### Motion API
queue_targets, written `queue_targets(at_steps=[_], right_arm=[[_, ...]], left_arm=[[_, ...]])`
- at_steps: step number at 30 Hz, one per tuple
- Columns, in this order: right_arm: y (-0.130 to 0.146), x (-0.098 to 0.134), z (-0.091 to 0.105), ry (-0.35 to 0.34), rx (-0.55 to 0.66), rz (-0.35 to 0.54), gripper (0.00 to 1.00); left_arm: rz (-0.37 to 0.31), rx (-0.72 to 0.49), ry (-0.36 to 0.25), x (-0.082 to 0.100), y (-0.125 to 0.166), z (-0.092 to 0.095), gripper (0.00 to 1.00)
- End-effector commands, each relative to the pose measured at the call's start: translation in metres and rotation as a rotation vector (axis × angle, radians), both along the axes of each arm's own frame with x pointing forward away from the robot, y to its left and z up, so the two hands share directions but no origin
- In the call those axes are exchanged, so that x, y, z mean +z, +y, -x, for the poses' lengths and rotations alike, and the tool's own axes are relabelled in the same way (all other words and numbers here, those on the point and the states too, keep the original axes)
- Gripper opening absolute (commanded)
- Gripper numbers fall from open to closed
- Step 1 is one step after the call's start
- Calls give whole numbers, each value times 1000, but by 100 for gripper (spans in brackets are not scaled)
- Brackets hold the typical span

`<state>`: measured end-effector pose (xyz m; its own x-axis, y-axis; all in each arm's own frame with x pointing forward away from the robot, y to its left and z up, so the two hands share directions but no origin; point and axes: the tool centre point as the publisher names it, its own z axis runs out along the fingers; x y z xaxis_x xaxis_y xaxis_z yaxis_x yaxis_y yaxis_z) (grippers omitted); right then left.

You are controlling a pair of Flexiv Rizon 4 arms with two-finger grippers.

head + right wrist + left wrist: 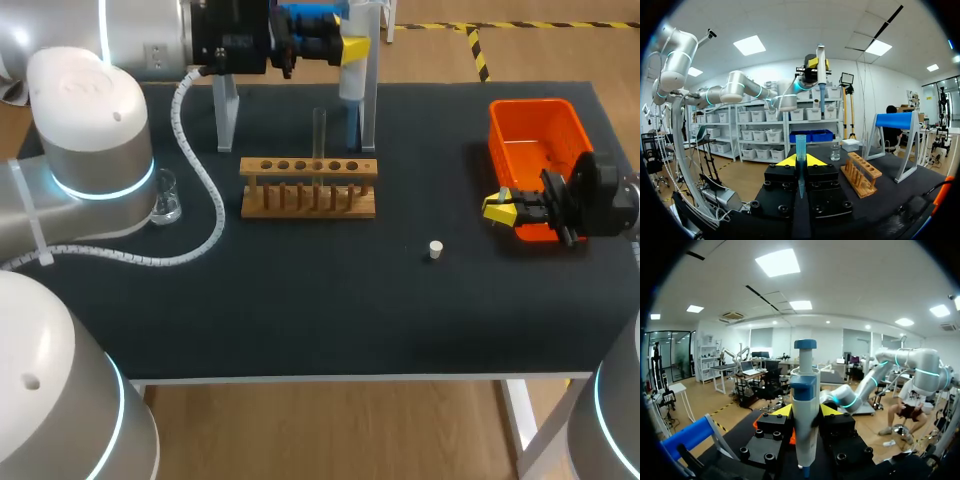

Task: Invert the test tube, pick up the pipette, mount the tip to pipette, aspirate from beaker and dispense into the tube, eject the tip, return the pipette, and cap with the stopper.

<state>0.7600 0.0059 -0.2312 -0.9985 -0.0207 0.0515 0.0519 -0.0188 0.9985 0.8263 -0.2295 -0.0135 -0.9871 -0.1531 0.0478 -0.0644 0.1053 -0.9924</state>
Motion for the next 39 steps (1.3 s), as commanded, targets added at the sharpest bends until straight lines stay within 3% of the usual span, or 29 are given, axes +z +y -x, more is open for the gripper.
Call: queue_targets(at_steps=[1, 39], right_arm=[[-1, 0, 1, -1, 0, 0, 0], [-1, 0, 1, -1, 0, 0, 0]], left_arm=[[-16, 0, 3, -1, 2, 2, 0], [5, -11, -15, 3, -11, 1, 0]])
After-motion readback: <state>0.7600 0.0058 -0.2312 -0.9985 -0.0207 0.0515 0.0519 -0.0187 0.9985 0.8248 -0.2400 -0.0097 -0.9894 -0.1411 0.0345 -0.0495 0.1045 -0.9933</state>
